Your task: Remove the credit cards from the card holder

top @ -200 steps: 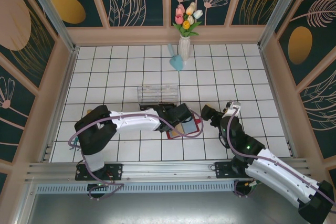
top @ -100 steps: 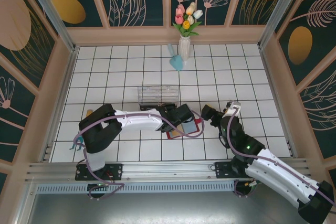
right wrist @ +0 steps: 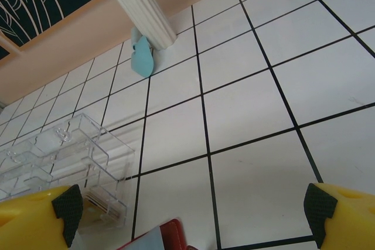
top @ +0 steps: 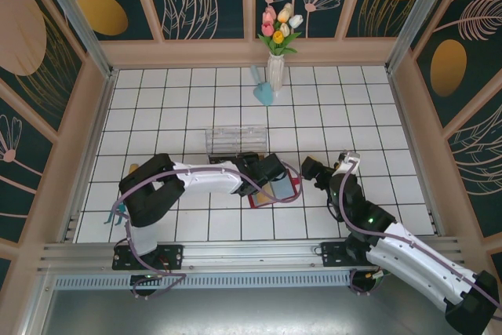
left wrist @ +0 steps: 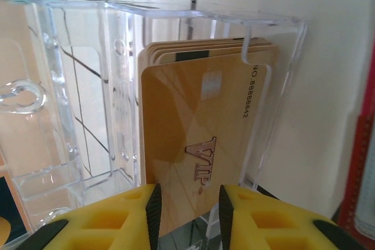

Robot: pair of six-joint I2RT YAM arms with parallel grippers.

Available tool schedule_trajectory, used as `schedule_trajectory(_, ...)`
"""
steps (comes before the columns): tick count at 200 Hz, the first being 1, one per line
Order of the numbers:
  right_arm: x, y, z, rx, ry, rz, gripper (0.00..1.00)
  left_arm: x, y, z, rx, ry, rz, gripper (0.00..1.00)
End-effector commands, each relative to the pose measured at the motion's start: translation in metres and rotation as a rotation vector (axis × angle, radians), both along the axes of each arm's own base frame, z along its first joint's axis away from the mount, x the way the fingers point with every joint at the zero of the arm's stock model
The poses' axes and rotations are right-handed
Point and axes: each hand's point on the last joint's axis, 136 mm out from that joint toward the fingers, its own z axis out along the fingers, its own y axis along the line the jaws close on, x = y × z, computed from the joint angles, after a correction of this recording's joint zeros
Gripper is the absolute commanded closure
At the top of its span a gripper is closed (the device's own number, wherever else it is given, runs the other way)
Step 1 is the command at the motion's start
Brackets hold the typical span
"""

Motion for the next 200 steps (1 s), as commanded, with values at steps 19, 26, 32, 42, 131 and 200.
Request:
schedule_trajectory(19, 0.0, 0.0, -0.005, 0.018, 0.005, -0.001, 0.01, 0.016, -0.003, 0.021, -0.067, -0.045, 0.057, 0.64)
schedule_trajectory(26, 0.0, 0.0, -0.006, 0.016, 0.007, 0.001, 0.01, 0.016, -0.003, 0.021, -0.068, -0.039, 0.055, 0.64)
schedule_trajectory(32, 0.0, 0.0, -0.006, 0.016, 0.006, 0.001, 0.01, 0.015, -0.003, 0.02, -0.072, -0.028, 0.053, 0.63)
schedule_trajectory(42, 0.0, 0.0, -0.006, 0.016, 0.006, 0.002, 0.01, 0.012, -0.003, 0.018, -0.074, -0.012, 0.049, 0.62)
schedule_trajectory(131, 0.0, -0.001, -0.006, 0.015, 0.007, -0.001, 0.01, 0.005, -0.005, 0.015, -0.091, 0.035, 0.049, 0.58)
schedule_trajectory(200, -0.002, 0.016, 0.002, 0.028, -0.003, 0.094, 0.01, -0.007, -0.028, 0.091, -0.548, 0.087, 0.201, 0.55)
